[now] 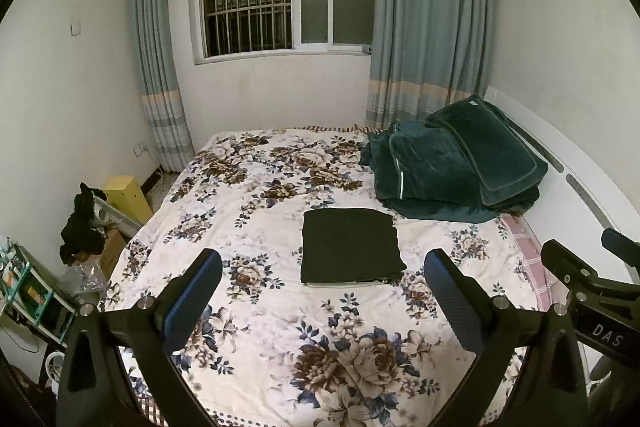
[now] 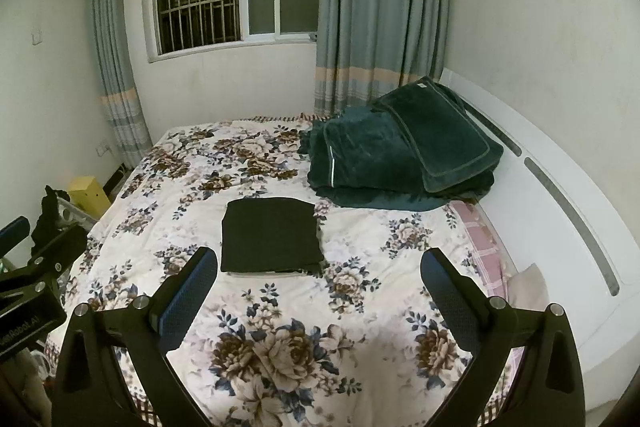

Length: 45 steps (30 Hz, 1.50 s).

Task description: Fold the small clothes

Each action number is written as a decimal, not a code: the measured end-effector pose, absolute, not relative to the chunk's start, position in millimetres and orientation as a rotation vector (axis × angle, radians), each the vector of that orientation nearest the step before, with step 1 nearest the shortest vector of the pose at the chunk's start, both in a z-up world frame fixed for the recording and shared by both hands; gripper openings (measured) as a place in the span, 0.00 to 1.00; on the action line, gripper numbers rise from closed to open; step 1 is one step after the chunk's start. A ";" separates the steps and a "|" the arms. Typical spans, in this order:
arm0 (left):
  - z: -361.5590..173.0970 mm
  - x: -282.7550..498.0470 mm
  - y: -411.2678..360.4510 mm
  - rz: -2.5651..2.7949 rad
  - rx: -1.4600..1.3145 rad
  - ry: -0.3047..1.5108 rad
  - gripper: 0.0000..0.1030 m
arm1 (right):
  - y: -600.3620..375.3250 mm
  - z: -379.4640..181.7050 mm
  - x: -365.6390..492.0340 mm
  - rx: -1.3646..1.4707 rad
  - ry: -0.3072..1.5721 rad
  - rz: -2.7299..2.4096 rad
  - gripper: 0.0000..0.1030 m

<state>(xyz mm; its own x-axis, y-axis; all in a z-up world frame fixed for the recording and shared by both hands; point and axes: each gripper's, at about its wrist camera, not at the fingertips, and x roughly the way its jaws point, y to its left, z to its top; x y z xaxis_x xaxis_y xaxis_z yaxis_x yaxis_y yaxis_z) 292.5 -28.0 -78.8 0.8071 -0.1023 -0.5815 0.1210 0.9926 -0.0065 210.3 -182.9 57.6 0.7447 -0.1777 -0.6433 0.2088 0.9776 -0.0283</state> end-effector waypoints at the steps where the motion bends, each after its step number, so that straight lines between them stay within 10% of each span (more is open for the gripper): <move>1: -77.4 291.7 -28.4 -0.120 0.031 0.617 1.00 | -182.3 56.9 211.8 0.047 0.700 -0.211 1.00; 45: -70.1 285.2 -30.8 -0.109 0.027 0.608 1.00 | -176.4 55.7 201.3 0.041 0.692 -0.213 1.00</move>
